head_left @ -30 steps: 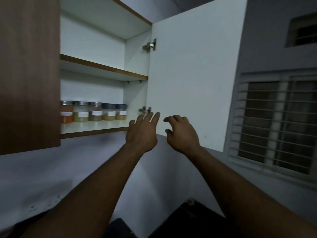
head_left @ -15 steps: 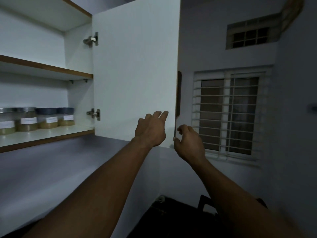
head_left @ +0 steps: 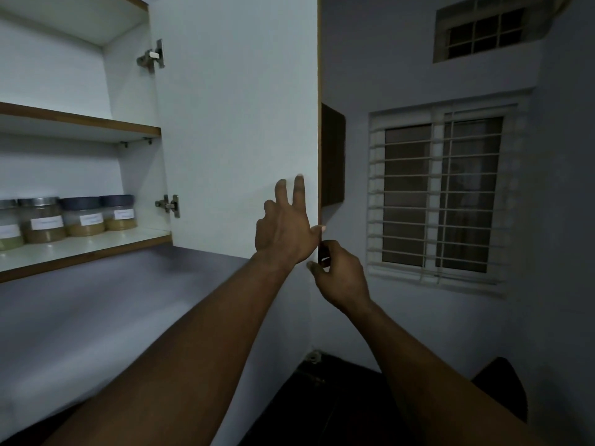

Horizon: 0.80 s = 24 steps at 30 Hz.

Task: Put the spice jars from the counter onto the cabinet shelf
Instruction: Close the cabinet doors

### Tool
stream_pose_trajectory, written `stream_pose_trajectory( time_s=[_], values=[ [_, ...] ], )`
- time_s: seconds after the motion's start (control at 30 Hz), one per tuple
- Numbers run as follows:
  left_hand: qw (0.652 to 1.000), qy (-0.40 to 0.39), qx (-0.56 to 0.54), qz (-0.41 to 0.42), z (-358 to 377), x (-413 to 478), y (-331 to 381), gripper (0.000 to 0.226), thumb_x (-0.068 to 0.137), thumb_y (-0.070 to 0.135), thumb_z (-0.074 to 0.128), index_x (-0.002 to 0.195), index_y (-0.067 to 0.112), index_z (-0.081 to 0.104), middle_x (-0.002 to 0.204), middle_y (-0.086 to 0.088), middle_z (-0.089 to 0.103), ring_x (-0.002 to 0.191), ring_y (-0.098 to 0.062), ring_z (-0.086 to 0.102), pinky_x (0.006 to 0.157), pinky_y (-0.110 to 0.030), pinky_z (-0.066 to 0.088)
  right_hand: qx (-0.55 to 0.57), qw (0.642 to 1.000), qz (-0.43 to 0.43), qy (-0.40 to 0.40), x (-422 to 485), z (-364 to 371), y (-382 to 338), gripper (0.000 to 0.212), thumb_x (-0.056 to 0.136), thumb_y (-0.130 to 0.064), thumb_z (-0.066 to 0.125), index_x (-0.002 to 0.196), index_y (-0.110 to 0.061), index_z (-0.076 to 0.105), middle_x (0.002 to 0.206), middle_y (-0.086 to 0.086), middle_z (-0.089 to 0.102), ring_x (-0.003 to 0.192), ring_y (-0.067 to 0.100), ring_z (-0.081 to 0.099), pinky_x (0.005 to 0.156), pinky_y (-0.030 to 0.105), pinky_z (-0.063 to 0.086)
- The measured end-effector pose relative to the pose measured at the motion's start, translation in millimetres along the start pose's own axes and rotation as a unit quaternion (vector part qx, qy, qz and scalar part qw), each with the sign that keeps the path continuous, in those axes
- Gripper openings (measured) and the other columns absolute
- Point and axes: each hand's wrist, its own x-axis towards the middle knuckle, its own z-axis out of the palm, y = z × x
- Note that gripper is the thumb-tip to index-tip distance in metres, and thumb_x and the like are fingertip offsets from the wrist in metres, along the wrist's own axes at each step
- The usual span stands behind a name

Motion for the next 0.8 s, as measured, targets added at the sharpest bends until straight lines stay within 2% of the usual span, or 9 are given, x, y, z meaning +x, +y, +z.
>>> stream_pose_trajectory(
  time_s=[0.13,0.2,0.27,0.4,0.57,0.67,0.8],
  values=[
    [0.999,0.026,-0.008,-0.026,-0.2,-17.3,-4.3,0.110,0.085,0.070,0.062,0.163,0.028,-0.002,0.171,-0.007,0.005,0.144,-0.036,0.035,0.095,-0.045,0.055,0.008,0.998,-0.054,0.023,-15.8,-1.5,-10.8,0.025,0.090,-0.034,0.072,0.111,-0.027,0.060,0.097,-0.012,0.068,0.084,0.005,0.064,0.072,0.017,0.048],
    [0.998,0.053,-0.022,-0.030,-4.8,-30.4,-9.0,0.107,0.086,0.068,0.061,0.163,0.027,-0.001,0.170,-0.008,0.006,0.145,-0.036,0.033,0.098,-0.047,0.054,0.015,0.994,-0.099,0.043,-27.9,-1.4,-18.9,0.018,0.088,-0.031,0.071,0.100,-0.030,0.057,0.088,-0.014,0.065,0.077,0.003,0.062,0.066,0.010,0.043],
    [0.996,0.078,-0.032,-0.035,-13.5,-44.3,-15.7,0.106,0.087,0.065,0.062,0.163,0.026,-0.001,0.170,-0.008,0.007,0.147,-0.036,0.032,0.101,-0.048,0.053,0.024,0.987,-0.149,0.060,-41.7,1.8,-29.9,0.017,0.086,-0.029,0.072,0.097,-0.025,0.059,0.085,-0.014,0.064,0.073,0.002,0.059,0.064,0.005,0.039],
    [0.989,0.127,-0.075,-0.028,-40.9,-68.7,-44.0,0.104,0.088,0.057,0.064,0.163,0.025,0.001,0.168,-0.008,0.015,0.144,-0.033,0.036,0.096,-0.045,0.056,0.061,0.972,-0.217,0.064,-66.1,16.4,-61.7,0.022,0.084,-0.028,0.075,0.099,-0.019,0.061,0.088,-0.012,0.065,0.068,-0.006,0.055,0.065,0.003,0.038],
    [0.984,0.151,-0.091,0.015,-84.6,-96.2,-105.6,0.101,0.085,0.062,0.063,0.164,0.027,0.010,0.156,-0.002,0.039,0.130,-0.025,0.053,0.082,-0.026,0.048,0.096,0.960,-0.259,0.039,-95.0,46.3,-107.3,0.029,0.087,-0.038,0.073,0.104,-0.017,0.060,0.092,-0.010,0.067,0.077,0.006,0.063,0.064,0.016,0.050],
    [0.983,0.161,-0.083,0.003,-110.1,-111.8,-139.1,0.094,0.088,0.066,0.062,0.162,0.026,0.021,0.149,-0.002,0.051,0.123,-0.023,0.061,0.079,-0.024,0.046,0.104,0.957,-0.267,0.041,-109.9,70.0,-137.0,0.035,0.091,-0.049,0.069,0.107,-0.018,0.062,0.098,-0.009,0.068,0.083,0.004,0.063,0.067,0.016,0.050],
    [0.981,0.176,-0.073,-0.023,-145.3,-135.0,-183.3,0.076,0.091,0.067,0.057,0.154,0.028,0.041,0.136,0.004,0.066,0.114,-0.018,0.068,0.080,-0.022,0.047,0.108,0.962,-0.250,0.027,-127.7,106.0,-181.5,0.052,0.089,-0.064,0.063,0.123,-0.024,0.060,0.116,-0.011,0.065,0.097,0.005,0.065,0.072,0.025,0.059]
  ],
)
